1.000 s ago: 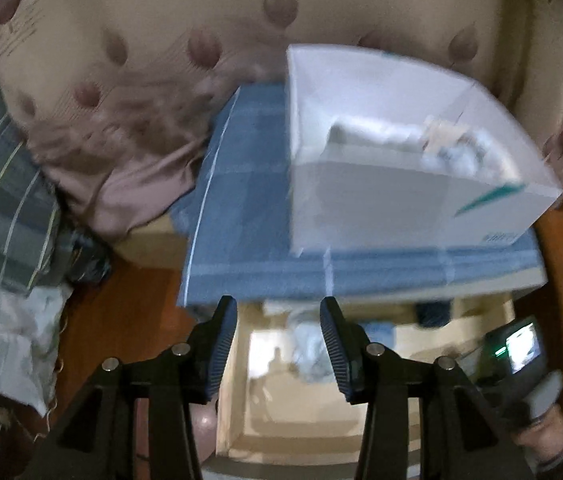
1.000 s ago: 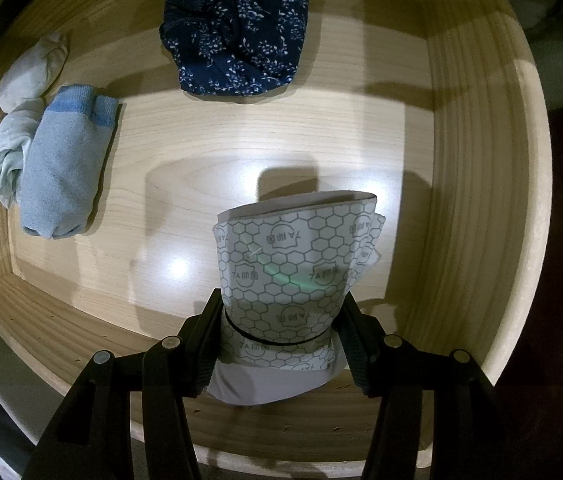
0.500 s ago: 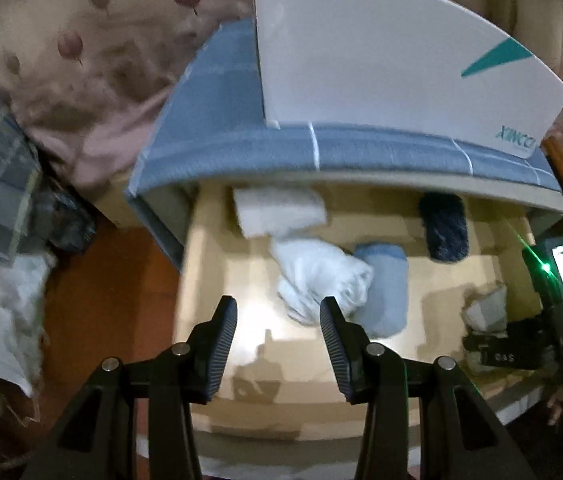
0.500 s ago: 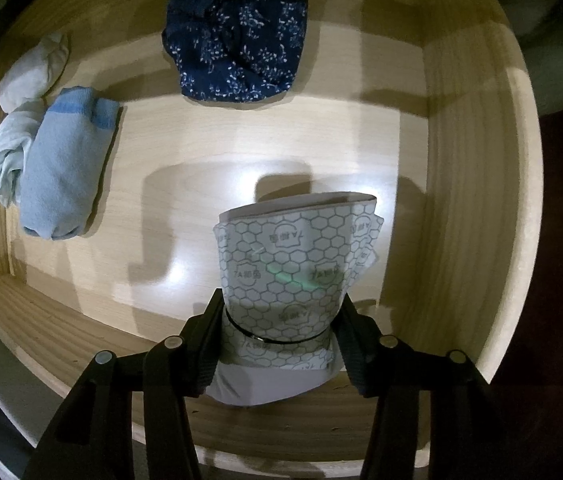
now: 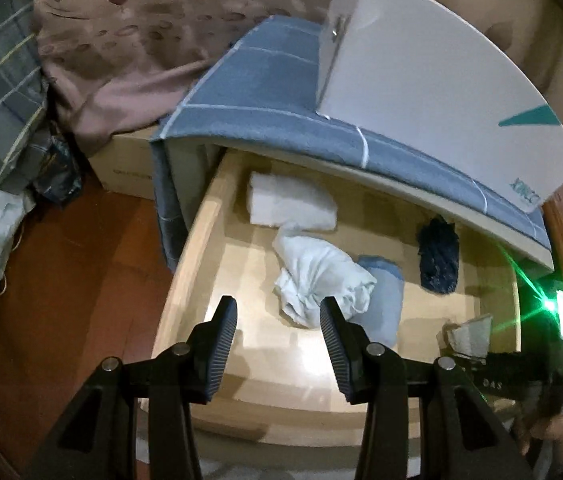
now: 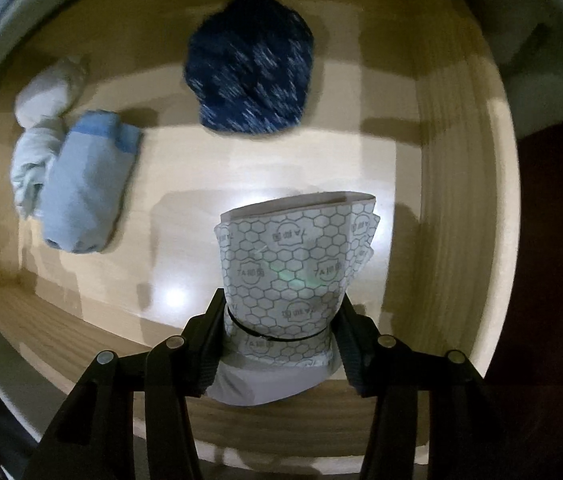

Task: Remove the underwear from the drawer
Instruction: 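Lift the gray hexagon-print underwear into the white box with the right tool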

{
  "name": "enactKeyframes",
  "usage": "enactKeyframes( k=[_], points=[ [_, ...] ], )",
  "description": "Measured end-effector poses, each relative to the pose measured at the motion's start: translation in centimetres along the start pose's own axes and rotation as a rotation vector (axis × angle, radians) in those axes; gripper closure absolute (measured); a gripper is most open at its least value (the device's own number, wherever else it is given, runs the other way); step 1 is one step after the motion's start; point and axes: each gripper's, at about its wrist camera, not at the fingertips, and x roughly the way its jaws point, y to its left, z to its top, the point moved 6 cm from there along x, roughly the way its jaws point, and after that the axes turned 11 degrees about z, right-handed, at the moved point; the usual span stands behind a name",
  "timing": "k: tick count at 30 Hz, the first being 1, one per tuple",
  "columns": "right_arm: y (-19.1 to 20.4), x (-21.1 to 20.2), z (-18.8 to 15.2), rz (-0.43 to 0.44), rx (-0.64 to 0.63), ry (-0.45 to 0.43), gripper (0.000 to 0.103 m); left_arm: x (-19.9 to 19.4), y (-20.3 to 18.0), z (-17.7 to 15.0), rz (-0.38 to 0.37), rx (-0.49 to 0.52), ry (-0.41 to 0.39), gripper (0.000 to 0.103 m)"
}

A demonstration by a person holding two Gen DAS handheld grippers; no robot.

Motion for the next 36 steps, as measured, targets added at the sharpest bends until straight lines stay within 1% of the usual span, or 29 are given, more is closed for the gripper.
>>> enactKeyframes(
  k=[6, 8, 9, 11, 15, 18, 23, 33, 36],
  points=[
    [1.5, -2.3, -0.3, 0.013, -0.038, -0.086, 0.057, -0.8, -0.5, 0.0, 0.034, 0.033, -0.046, 0.059],
    [1.8, -3.5, -0.6, 0.011, -0.047, -0.122, 0.057, -1.0, -0.5, 0.0, 0.069, 0.047, -0.058, 0.059],
    [1.9, -4.0, -0.8, 0.021, -0.046, -0.138, 0.057, -1.0, -0.4, 0.0, 0.083, 0.049, -0.061, 0.059],
    [2.3, -5.5, -1.1, 0.037, -0.046, -0.169, 0.057, -1.1, -0.3, 0.0, 0.089, 0.052, -0.067, 0.059],
    [3.2, -8.5, -1.2, 0.05, -0.066, -0.226, 0.057, -1.0, 0.0, -0.1, 0.113, 0.056, -0.063, 0.059],
    [3.3, -11.5, 0.0, 0.057, -0.087, -0.274, 0.057, -1.0, 0.1, -0.1, 0.122, 0.053, -0.064, 0.059],
    [3.3, -15.2, 1.0, 0.056, -0.104, -0.355, 0.057, -1.0, 0.1, -0.1, 0.131, 0.063, -0.065, 0.059],
    [3.8, -23.2, 3.5, 0.046, -0.138, -0.468, 0.057, -1.0, 0.0, -0.2, 0.148, 0.07, -0.065, 0.059],
    [4.3, -25.6, 5.0, 0.043, -0.146, -0.509, 0.057, -1.0, 0.0, -0.2, 0.149, 0.069, -0.066, 0.059]
  ],
)
